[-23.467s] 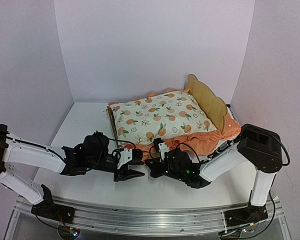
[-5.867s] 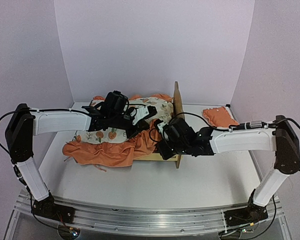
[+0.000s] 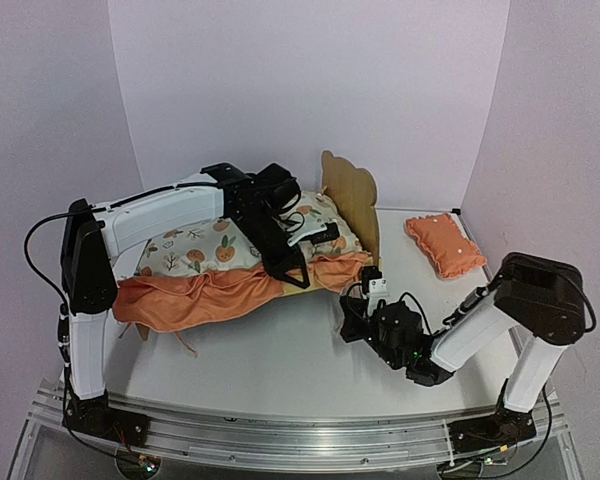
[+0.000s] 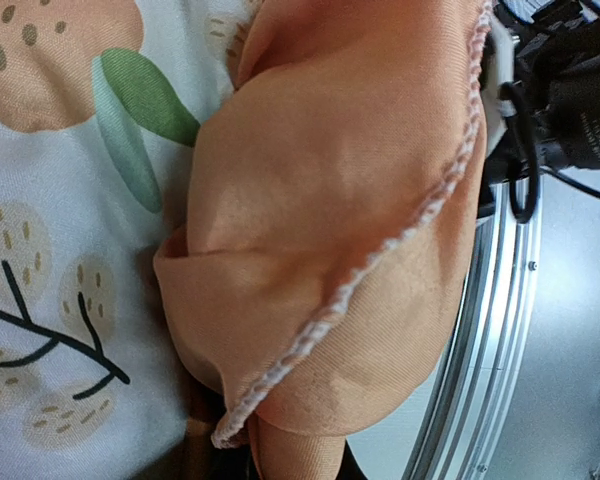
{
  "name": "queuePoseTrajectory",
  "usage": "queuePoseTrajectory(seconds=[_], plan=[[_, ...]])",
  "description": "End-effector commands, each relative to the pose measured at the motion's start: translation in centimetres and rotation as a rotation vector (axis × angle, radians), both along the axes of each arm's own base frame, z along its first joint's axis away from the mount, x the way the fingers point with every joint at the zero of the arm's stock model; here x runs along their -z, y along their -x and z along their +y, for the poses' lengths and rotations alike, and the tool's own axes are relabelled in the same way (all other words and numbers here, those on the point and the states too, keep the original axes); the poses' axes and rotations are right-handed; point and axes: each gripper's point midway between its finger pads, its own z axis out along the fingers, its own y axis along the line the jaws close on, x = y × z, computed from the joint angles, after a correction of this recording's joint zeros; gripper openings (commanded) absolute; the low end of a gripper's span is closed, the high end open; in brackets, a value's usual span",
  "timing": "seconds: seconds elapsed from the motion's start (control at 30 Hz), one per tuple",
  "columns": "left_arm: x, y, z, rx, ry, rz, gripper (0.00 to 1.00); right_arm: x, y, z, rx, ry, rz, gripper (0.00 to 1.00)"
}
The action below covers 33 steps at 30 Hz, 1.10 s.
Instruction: Set up the pet bed
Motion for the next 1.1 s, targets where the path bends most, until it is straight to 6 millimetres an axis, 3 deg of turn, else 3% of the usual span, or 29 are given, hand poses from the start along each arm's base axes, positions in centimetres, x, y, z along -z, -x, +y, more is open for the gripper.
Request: queuePoseTrajectory(seconds=[0.0,0.27,0.5,0.53,0.6,0.63,0.77,0.87,0.97,1.07], plan=[[-5.5,-4.2,-0.9,-0.007,0.17,-0.246,0.0,0.9,3.5,1.8,-0.231,0.04,0.135,0.0],[0.2,-5.1,0.4,0.021,0.074,-0.318,0.0,2.7,6.3,1.3,-0.309,0.099,0.339,0.0],[5.8,-5.2,1.2,0.068,0.011,-0.348,0.0,3.1,7.2,2.0,-0.328,0.138,0.484,0.0],[6.3,-5.1,1.2,0.076,0.008,-0.349,0.01,3.2,7.2,2.1,-0.324,0.133,0.5,0.0],[6.7,-4.9,1.2,0.088,0.015,-0.344,0.16,3.2,7.3,2.2,-0.319,0.131,0.519,0.0],[6.7,-4.7,1.1,0.096,0.024,-0.34,0.27,3.1,7.2,2.4,-0.318,0.136,0.528,0.0],[5.1,-3.2,0.9,0.144,0.098,-0.335,0.53,3.2,7.5,2.8,-0.334,0.17,0.579,0.0],[2.8,-2.1,1.1,0.164,0.179,-0.363,0.63,3.2,7.6,3.1,-0.346,0.151,0.616,0.0],[-1.4,-0.9,1.5,0.136,0.319,-0.434,0.69,3.2,7.6,3.5,-0.349,0.117,0.657,0.0],[-5.8,2.6,2.3,0.117,0.484,-0.477,0.75,3.5,7.6,3.5,-0.331,0.105,0.689,0.0]])
